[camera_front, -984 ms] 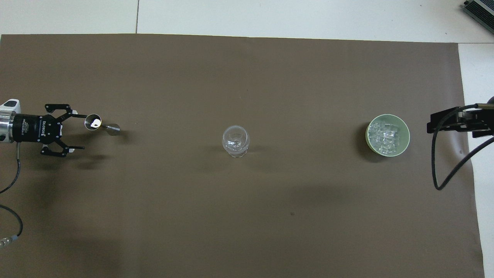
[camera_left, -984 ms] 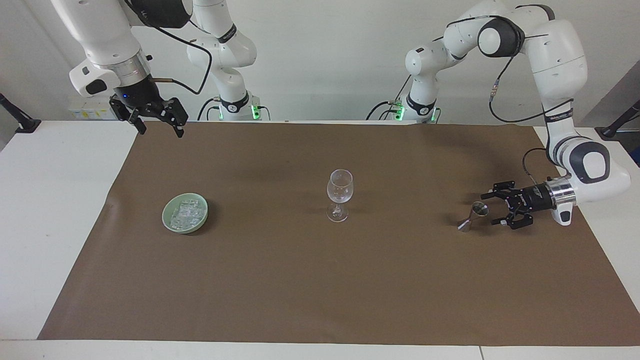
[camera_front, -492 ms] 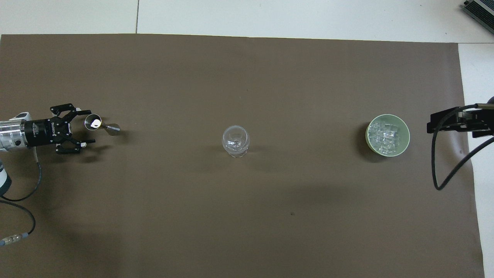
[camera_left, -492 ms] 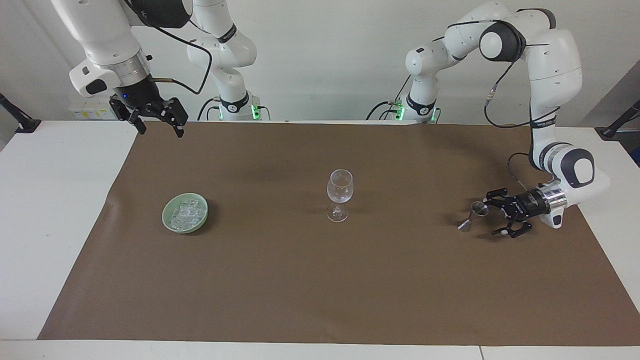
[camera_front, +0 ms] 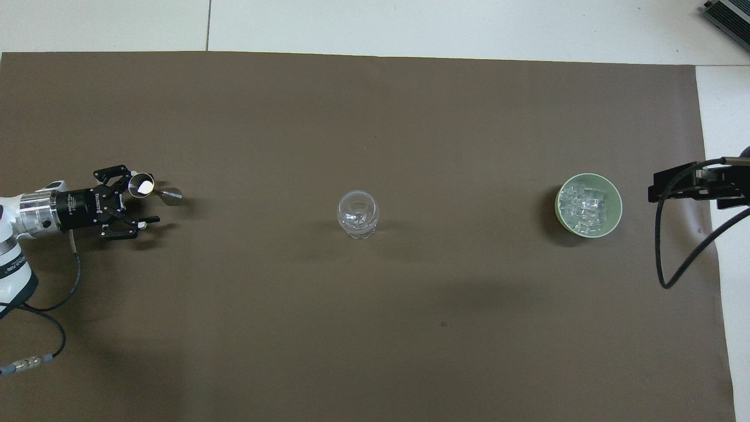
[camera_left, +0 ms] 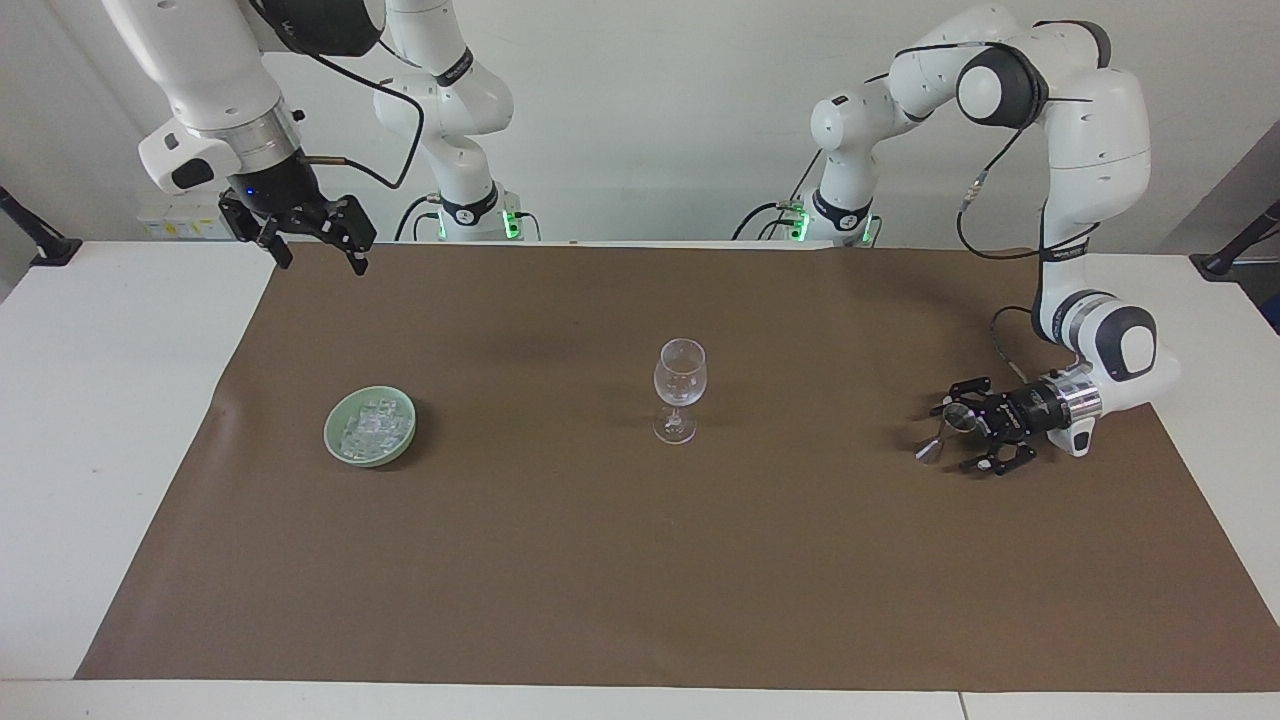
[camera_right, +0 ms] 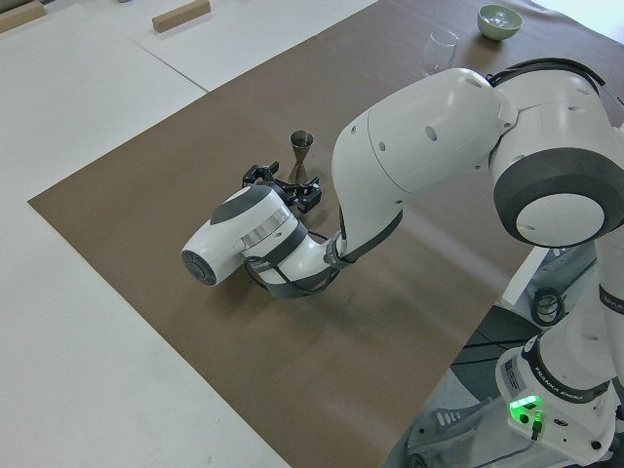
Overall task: Pour wine and add ice with both arms
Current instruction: 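Close the left gripper around the silver jigger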
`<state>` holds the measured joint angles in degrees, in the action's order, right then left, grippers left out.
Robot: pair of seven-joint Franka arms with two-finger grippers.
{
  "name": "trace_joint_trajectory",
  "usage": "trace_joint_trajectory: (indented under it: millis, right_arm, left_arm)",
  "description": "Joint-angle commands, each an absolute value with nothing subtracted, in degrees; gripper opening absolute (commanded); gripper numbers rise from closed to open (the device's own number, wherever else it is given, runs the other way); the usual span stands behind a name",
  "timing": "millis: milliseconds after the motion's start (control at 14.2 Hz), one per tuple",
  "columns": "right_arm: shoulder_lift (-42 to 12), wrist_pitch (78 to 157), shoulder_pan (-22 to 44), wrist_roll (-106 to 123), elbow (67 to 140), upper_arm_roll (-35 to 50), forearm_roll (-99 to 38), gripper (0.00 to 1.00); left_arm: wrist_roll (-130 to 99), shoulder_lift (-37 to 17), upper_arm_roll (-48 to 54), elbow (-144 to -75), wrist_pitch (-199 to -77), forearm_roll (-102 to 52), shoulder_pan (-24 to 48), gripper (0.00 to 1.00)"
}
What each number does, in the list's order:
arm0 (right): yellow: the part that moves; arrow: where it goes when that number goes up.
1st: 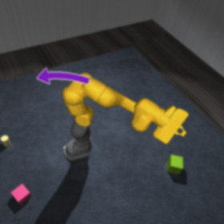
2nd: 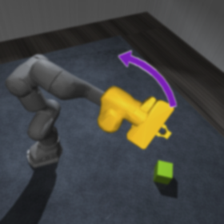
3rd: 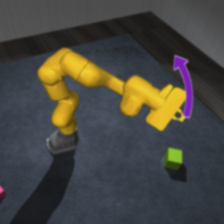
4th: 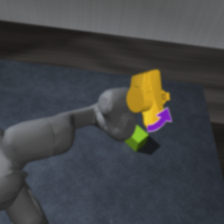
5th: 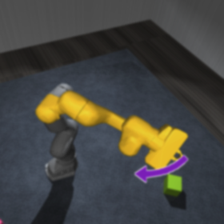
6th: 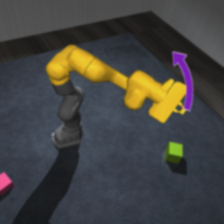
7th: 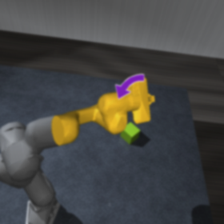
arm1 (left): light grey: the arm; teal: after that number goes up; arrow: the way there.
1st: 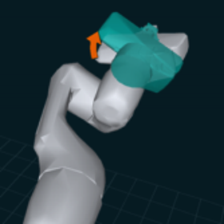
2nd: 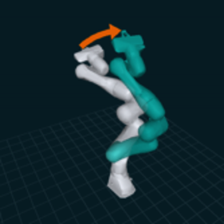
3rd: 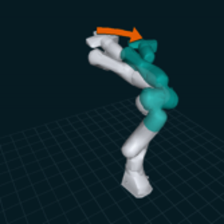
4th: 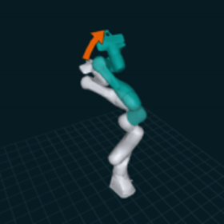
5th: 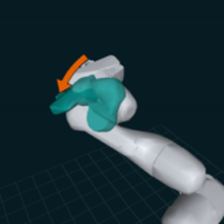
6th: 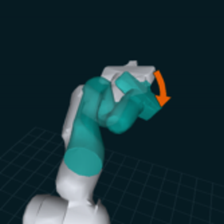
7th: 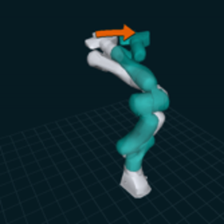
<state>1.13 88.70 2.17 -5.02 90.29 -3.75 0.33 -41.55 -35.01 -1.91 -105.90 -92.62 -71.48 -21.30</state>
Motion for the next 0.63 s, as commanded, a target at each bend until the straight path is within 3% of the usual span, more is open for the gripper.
trace_joint_trajectory:
  millis: [0,562]
  right_arm:
    - [2.5,88.6,1.9,-3.6,91.8,-3.8,-1.1,1.0]
    - [2.5,88.6,1.9,-3.7,91.8,-3.8,-1.1,1.0]
  left_arm:
    - [-40.4,-34.3,-2.2,-107.5,-91.0,-73.6,-20.7,1.0]
    - [-37.4,-34.0,-2.1,-108.3,-89.6,-76.0,-20.8,1.0]
